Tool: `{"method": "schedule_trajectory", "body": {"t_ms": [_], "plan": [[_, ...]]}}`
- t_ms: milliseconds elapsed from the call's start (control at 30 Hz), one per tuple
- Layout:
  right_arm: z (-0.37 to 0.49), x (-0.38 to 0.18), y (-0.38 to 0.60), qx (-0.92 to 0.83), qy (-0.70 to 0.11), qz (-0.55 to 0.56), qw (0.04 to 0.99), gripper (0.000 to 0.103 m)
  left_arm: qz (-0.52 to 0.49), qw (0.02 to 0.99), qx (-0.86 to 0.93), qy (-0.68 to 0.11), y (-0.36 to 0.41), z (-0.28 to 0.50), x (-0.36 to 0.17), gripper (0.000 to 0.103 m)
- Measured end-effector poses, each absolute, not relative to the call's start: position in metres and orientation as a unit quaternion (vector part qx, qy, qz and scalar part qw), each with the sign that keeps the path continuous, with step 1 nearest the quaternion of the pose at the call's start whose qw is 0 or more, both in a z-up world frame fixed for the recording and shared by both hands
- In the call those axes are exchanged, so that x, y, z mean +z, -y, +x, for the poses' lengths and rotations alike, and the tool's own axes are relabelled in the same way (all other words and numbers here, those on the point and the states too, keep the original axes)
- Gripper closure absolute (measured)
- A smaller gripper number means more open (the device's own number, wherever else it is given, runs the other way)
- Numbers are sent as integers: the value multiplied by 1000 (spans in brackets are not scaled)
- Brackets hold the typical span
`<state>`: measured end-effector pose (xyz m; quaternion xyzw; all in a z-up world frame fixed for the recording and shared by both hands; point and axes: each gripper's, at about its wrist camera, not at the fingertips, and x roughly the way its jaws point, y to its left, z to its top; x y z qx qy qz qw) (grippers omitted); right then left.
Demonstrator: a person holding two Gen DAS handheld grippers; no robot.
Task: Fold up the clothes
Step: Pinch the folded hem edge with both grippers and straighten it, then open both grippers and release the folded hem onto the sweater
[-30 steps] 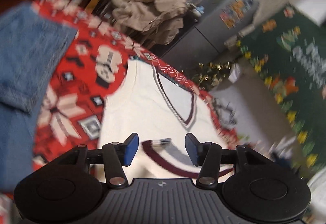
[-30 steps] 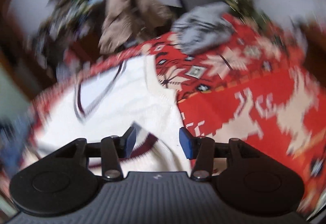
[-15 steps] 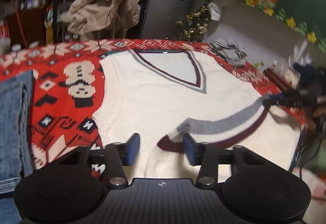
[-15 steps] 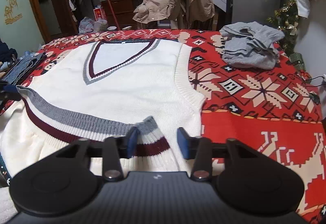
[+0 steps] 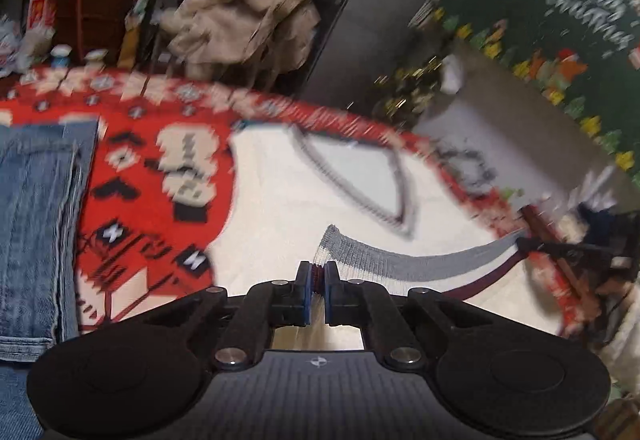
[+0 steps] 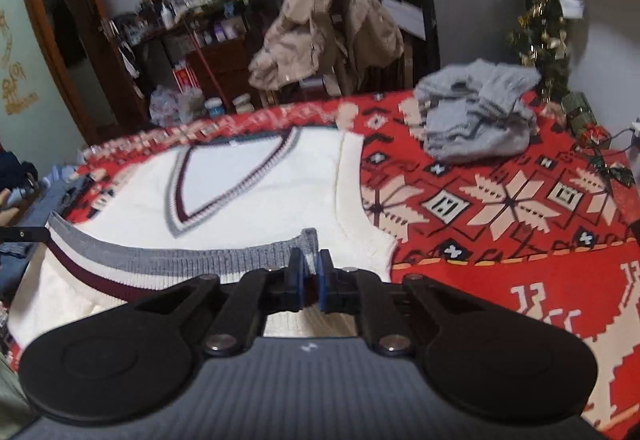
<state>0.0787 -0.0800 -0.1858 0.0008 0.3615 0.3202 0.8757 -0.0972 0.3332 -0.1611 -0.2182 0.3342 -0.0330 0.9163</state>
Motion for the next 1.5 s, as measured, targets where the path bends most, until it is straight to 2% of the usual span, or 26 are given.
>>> {"method": "schedule_trajectory", "body": {"t_ms": [267,300,367,400,433,500,567,633,733,767,967,1167,1433,1500], "plan": [[94,-217,69,296,-385,-16,874,95,-215,908,1,-360,-333,-84,-185,97],[94,-218,70,291,-384,-17,876,90,-213,908,3,-361,-331,-85,-186,95],[92,-217,71,285,-377,-18,881,74,-220,906,6,-361,-331,-87,-184,93],[90,-214,72,278,-372,-21,885,61,-224,907,9,-357,-332,-89,-182,91],[88,-210,74,276,-368,-22,888,59,-227,908,12,-352,-333,-92,-179,88],[84,-201,78,273,-360,-24,892,55,-231,912,16,-340,-334,-100,-171,75],[77,-189,83,272,-353,-23,895,41,-232,915,18,-330,-333,-111,-162,73],[64,-176,87,273,-339,-31,900,19,-227,917,14,-326,-329,-123,-154,70],[41,-157,91,275,-323,-41,905,3,-209,922,8,-325,-318,-143,-141,66],[33,-151,93,277,-319,-43,905,1,-200,924,4,-325,-313,-150,-137,64],[-12,-145,95,291,-306,-55,905,1,-161,933,-3,-322,-288,-187,-130,65],[-58,-138,97,304,-293,-67,904,1,-195,918,24,-345,-278,-216,-150,68],[-79,-177,132,249,-330,-23,910,1,-250,902,54,-349,-289,-241,-171,66],[-76,-183,146,240,-336,-3,911,6,-258,900,53,-348,-292,-240,-174,66]]}}
